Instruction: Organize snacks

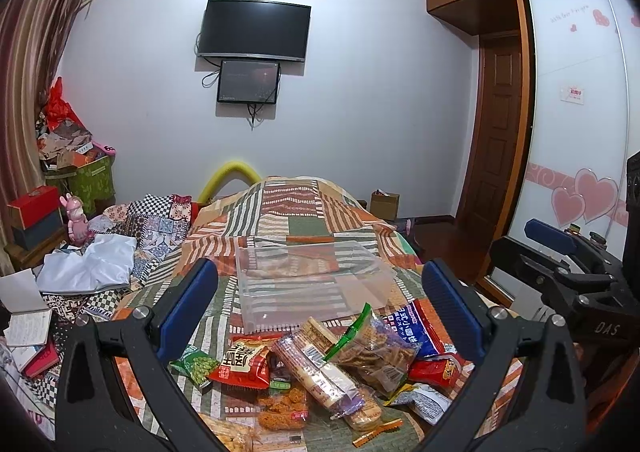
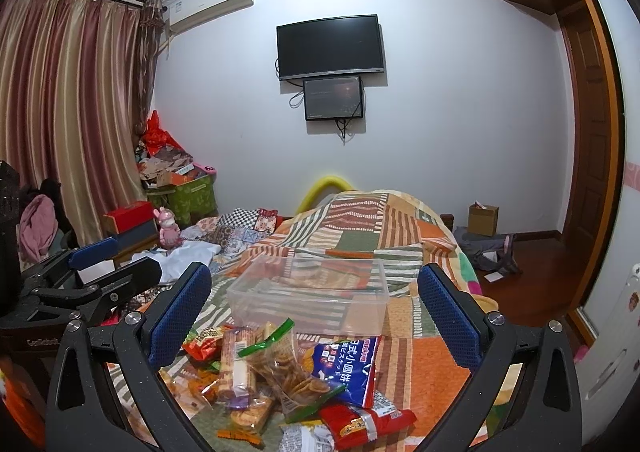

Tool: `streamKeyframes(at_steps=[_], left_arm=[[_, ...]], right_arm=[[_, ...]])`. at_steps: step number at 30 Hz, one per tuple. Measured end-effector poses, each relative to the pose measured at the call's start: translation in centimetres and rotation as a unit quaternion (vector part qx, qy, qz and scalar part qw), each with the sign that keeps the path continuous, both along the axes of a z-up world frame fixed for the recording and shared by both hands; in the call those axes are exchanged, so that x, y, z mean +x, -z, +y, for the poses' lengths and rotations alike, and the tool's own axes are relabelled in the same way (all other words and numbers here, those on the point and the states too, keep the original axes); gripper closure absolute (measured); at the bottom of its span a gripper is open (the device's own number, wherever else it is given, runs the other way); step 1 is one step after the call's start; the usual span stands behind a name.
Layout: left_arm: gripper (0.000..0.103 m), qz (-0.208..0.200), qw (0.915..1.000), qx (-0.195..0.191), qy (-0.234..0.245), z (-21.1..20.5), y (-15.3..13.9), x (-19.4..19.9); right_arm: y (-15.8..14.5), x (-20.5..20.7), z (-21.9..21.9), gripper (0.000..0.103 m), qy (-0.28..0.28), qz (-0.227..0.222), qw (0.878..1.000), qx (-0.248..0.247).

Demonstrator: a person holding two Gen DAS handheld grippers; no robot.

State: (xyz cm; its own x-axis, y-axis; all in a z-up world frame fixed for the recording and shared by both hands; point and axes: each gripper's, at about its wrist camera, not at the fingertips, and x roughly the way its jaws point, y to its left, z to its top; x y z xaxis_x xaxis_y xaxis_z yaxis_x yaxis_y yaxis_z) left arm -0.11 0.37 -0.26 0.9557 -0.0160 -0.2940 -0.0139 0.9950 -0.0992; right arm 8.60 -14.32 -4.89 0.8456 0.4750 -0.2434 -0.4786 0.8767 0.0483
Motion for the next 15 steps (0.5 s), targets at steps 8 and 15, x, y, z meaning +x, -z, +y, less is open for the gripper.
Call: streamKeyframes(at_steps=[8, 15], left_arm=[[0.0, 0.002, 1.0, -0.002, 0.0, 0.11, 0.17, 0.17], [0.0, 0.004, 1.0, -0.002, 0.0, 0.1, 0.27, 0.23]], right_arm=[[-0.02, 0.37, -0.07, 0.0, -0.001, 0.005, 1.0, 0.002], [0.17, 0.52, -0.14, 0.0, -0.001, 0.008, 1.0, 0.003]])
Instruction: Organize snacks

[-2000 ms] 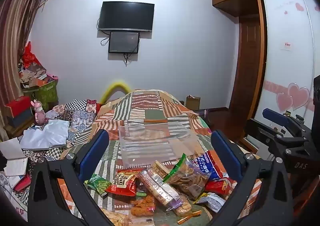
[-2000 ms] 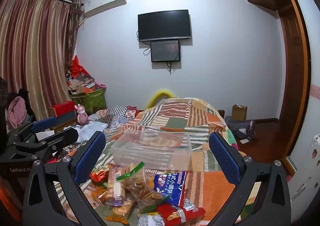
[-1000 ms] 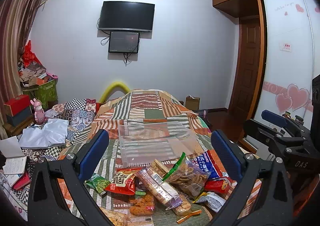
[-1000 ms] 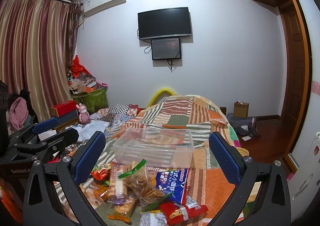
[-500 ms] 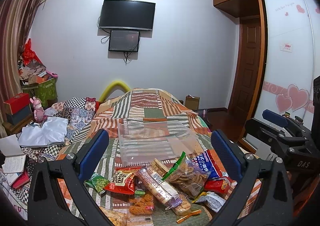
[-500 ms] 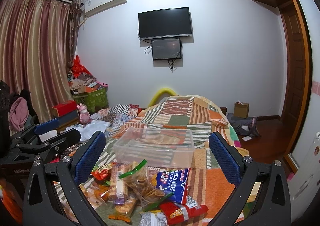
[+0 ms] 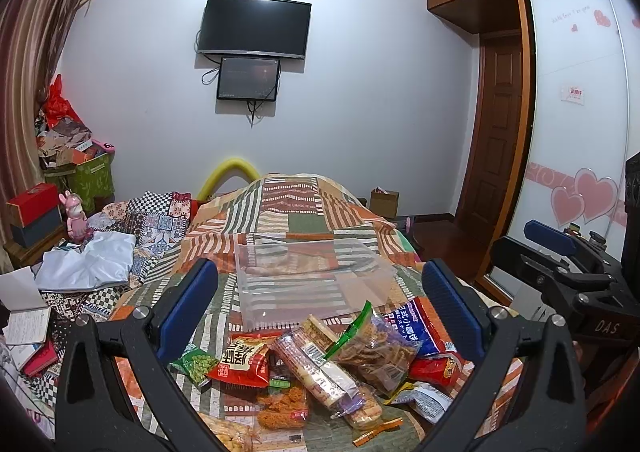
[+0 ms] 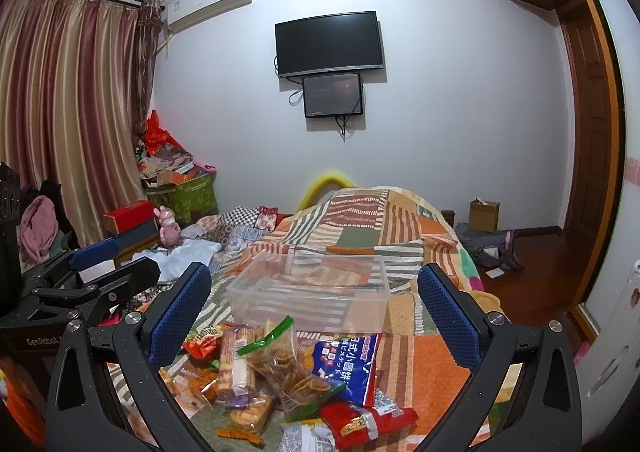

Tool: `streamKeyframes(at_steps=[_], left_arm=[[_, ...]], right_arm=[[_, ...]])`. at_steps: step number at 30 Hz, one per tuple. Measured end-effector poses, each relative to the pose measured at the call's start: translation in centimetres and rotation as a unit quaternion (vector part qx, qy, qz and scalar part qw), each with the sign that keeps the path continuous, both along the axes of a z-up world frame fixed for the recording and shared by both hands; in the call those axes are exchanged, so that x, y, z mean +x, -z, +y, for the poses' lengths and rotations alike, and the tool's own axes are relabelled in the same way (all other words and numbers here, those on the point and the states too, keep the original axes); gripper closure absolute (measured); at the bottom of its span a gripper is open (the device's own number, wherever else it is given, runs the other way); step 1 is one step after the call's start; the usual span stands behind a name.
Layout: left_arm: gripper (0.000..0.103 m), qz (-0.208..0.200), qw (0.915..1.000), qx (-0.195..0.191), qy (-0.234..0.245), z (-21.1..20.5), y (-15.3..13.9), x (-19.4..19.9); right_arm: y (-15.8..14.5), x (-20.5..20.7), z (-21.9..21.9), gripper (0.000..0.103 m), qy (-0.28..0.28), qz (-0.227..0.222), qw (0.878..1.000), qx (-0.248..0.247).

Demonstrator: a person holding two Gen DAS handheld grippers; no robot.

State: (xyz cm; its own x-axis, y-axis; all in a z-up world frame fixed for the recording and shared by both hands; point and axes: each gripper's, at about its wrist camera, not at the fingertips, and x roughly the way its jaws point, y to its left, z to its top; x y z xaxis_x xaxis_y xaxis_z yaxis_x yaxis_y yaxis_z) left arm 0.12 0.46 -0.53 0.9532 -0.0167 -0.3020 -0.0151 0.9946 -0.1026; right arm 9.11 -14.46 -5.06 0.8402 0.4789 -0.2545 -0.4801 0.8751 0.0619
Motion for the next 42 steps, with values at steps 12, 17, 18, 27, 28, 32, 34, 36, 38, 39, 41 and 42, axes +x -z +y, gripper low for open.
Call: streamKeyframes(at_steps=[12, 17, 18, 27, 28, 32, 34, 36, 38, 39, 41, 42], left_arm=[[0.0, 0.002, 1.0, 0.0, 0.0, 0.1, 0.0, 0.0], [0.0, 0.003, 1.0, 0.0, 0.0, 0.1, -0.1, 0.0], [0.0, 0.002, 1.0, 0.001, 0.0, 0.1, 0.0, 0.0], [0.0, 0.004, 1.0, 0.001, 0.0, 0.1, -0.2, 0.1], [0.0, 0.004, 1.0, 0.001, 0.0, 0.1, -0.2, 0.1], [0.0, 0.005, 1.0, 0.003, 0.0, 0.2, -0.2, 0.1], [0.0, 0.008, 1.0, 0.004, 0.001, 0.2, 0.0, 0.3], [0.0, 0.014, 0.9999, 0.004, 0.001, 0.2, 0.3, 0.5], [0.0, 0.025, 0.9997, 0.005, 0.002, 0.3, 0.8, 0.9], [0.0, 0.03, 0.9995, 0.006, 0.004, 0.3, 1.1, 1.1], [0.0, 0.046, 0.9989, 0.007, 0.006, 0.5, 1.9, 1.6], [0.0, 0.055, 0.9984, 0.008, 0.005, 0.6, 2.4, 1.9]], right_arm=[[0.1, 0.2, -0.1, 0.0, -0.002, 0.002, 1.0, 0.002], [0.1, 0.1, -0.1, 0.0, -0.002, 0.002, 1.0, 0.002], [0.1, 0.1, -0.1, 0.0, -0.002, 0.002, 1.0, 0.002], [0.2, 0.2, -0.2, 0.0, -0.002, 0.003, 1.0, 0.003], [0.2, 0.2, -0.2, 0.0, -0.002, 0.004, 1.0, 0.003], [0.4, 0.4, -0.1, 0.0, -0.002, 0.006, 1.0, 0.003], [0.6, 0.6, -0.1, 0.0, -0.001, 0.01, 1.0, 0.002], [0.9, 0.9, -0.3, 0.0, -0.001, 0.015, 1.0, 0.0], [1.4, 1.2, -0.3, 0.0, 0.0, 0.024, 1.0, -0.003], [1.8, 1.5, -0.4, 0.0, 0.001, 0.03, 1.0, -0.005], [2.5, 2.1, -0.4, 0.0, 0.003, 0.046, 0.999, -0.011], [2.9, 2.4, -0.4, 0.0, 0.003, 0.054, 0.998, -0.014]])
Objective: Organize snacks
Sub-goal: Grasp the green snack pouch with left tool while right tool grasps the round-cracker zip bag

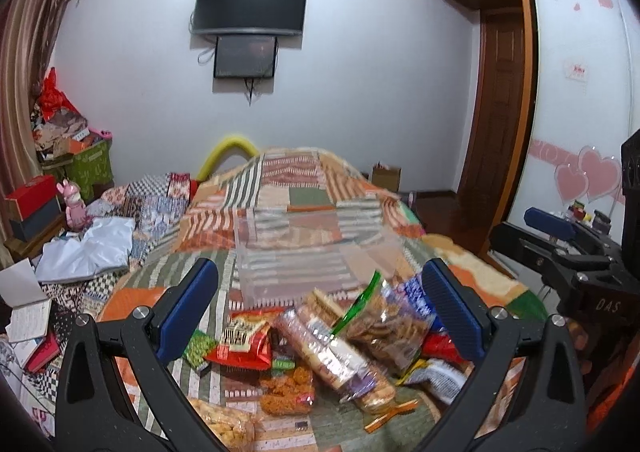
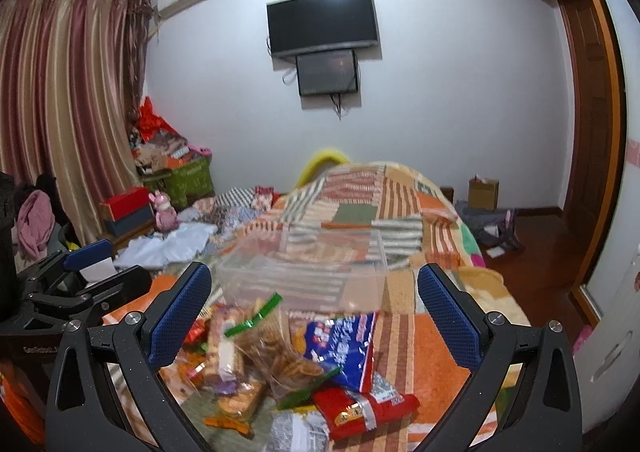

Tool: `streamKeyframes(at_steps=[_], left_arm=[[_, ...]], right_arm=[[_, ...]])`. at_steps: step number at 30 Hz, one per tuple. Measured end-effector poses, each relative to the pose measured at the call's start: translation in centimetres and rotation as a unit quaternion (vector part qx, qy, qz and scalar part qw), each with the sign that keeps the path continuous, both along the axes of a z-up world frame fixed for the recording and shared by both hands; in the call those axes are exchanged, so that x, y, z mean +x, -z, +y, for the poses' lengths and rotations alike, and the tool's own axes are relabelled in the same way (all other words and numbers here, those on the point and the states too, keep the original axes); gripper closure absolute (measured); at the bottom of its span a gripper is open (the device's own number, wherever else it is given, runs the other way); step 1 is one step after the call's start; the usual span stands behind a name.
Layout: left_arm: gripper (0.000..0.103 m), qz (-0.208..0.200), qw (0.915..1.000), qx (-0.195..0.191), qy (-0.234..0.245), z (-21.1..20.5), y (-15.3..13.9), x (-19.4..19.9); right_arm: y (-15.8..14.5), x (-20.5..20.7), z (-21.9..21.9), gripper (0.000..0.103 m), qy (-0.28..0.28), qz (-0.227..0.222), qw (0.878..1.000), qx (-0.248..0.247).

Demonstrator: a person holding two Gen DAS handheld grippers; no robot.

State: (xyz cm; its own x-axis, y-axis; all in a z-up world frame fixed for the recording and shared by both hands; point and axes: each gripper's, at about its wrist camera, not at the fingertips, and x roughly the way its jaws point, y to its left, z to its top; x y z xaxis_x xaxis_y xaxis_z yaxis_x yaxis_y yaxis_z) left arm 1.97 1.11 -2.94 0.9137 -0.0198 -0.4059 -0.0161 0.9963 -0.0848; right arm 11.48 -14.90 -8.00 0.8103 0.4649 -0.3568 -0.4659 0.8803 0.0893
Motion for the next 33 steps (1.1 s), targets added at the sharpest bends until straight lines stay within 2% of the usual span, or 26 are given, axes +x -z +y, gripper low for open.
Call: streamKeyframes(at_steps=[10, 17, 21, 24, 26, 33], left_arm=[[0.0, 0.086, 0.9957, 0.0, -0.036, 3.1, 5.0, 2.0], [0.0, 0.129, 0.99, -0.013, -0.056, 6.3, 7.3, 3.1], [0.0, 0.145, 0.9867, -0.005, -0.073, 8.0, 8.5, 4.1], [0.014, 0.171, 0.9809, -0.018, -0.091, 9.9, 9.7, 4.8], [0.015, 0.185, 0.9769, -0.025, -0.103, 11.1, 10.5, 5.2], [0.017, 0.217, 0.967, -0.046, -0.125, 13.7, 12.7, 6.7]], right_arm=[[4.0, 1.9, 1.0, 0.0, -0.03, 0.085, 0.996, -0.026], [5.6, 2.4, 3.3, 0.0, -0.061, 0.113, 0.991, -0.045], [6.5, 3.2, 4.1, 0.009, -0.071, 0.132, 0.987, -0.055], [6.9, 3.8, 4.5, 0.017, -0.077, 0.145, 0.985, -0.06], [7.3, 4.1, 4.7, 0.021, -0.082, 0.151, 0.983, -0.064], [8.1, 4.6, 5.6, 0.023, -0.098, 0.163, 0.978, -0.087]])
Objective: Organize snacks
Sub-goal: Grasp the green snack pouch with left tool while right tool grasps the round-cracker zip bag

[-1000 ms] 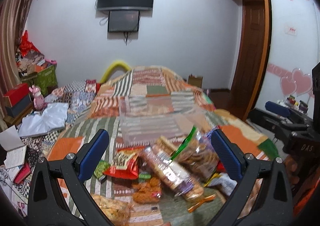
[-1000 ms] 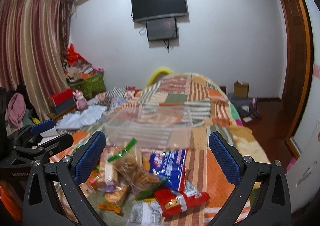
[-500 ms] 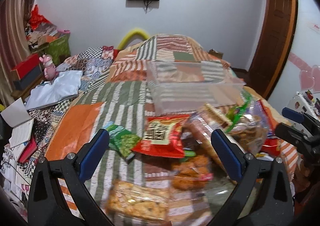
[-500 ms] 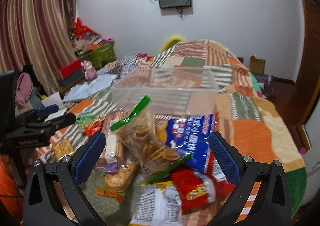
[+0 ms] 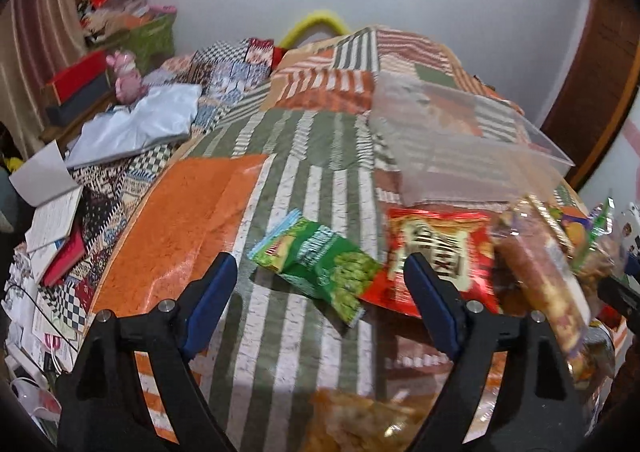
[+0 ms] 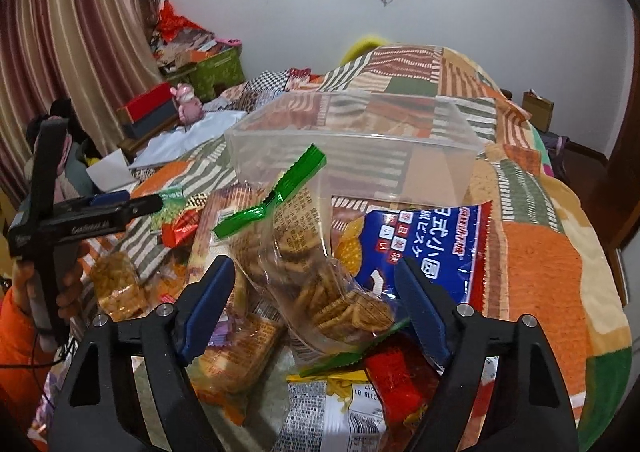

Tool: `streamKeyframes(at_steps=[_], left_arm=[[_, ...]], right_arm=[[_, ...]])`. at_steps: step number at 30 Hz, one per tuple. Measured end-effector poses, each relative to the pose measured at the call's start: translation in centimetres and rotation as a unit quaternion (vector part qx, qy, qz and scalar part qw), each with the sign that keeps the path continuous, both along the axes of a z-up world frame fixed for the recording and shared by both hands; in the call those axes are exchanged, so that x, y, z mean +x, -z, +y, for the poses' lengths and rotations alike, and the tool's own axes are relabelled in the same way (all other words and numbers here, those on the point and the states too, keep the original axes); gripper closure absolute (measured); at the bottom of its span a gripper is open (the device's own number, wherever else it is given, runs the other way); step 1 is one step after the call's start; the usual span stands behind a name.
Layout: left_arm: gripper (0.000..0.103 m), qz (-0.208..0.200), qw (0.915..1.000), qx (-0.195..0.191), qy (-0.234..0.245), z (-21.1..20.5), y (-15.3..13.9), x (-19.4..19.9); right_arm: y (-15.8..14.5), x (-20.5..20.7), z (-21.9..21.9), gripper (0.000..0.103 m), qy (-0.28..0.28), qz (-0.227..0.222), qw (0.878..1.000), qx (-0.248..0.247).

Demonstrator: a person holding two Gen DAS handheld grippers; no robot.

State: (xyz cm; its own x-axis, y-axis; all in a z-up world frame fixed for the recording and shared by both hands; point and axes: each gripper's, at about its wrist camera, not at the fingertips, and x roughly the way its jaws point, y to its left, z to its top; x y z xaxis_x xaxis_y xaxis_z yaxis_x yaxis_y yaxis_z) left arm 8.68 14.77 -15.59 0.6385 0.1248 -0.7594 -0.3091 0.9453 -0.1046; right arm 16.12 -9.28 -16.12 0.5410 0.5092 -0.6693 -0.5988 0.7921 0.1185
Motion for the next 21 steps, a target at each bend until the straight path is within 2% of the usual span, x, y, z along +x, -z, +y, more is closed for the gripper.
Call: streamKeyframes(at_steps=[2, 7, 9, 10, 12, 15, 16, 17, 19, 21], left_arm=[[0.018, 0.008, 0.9999, 0.0, -0.007, 0.5, 0.7, 0.4], [0.028, 0.033, 0.9993, -0.017, -0.007, 1.3, 2.2, 1.2], [0.031, 0.042, 0.9988, -0.026, 0.0, 1.5, 2.6, 1.6], [0.031, 0.043, 0.9987, -0.027, 0.002, 1.4, 2.7, 1.8], [0.033, 0.044, 0.9987, -0.023, 0.009, 1.2, 2.8, 2.2], [0.041, 0.046, 0.9985, -0.015, 0.026, 0.5, 3.0, 2.7], [0.042, 0.045, 0.9985, -0.012, 0.028, 0.3, 3.2, 2.9], [0.044, 0.043, 0.9986, -0.012, 0.029, 0.2, 3.2, 3.0], [0.052, 0.039, 0.9986, -0.016, 0.033, 0.3, 3.2, 3.0], [0.054, 0.036, 0.9987, -0.015, 0.034, 0.2, 3.1, 2.9]], right_arm=[[0.2, 0.2, 0.2, 0.023, -0.003, 0.001, 1.0, -0.008], [0.5, 0.6, 0.5, 0.024, -0.004, -0.001, 1.0, -0.02], [0.5, 0.6, 0.6, 0.028, -0.004, -0.001, 1.0, -0.019], [0.5, 0.6, 0.5, 0.035, -0.005, 0.0, 1.0, -0.019], [0.5, 0.7, 0.5, 0.038, -0.005, -0.001, 1.0, -0.018], [0.5, 0.6, 0.5, 0.045, -0.005, -0.004, 1.0, -0.016], [0.5, 0.6, 0.5, 0.05, -0.007, -0.003, 1.0, -0.013], [0.5, 0.7, 0.4, 0.063, -0.011, 0.004, 1.0, -0.007], [0.6, 0.9, 0.5, 0.065, -0.009, 0.01, 1.0, -0.002], [0.6, 0.9, 0.6, 0.066, -0.007, 0.013, 1.0, 0.001]])
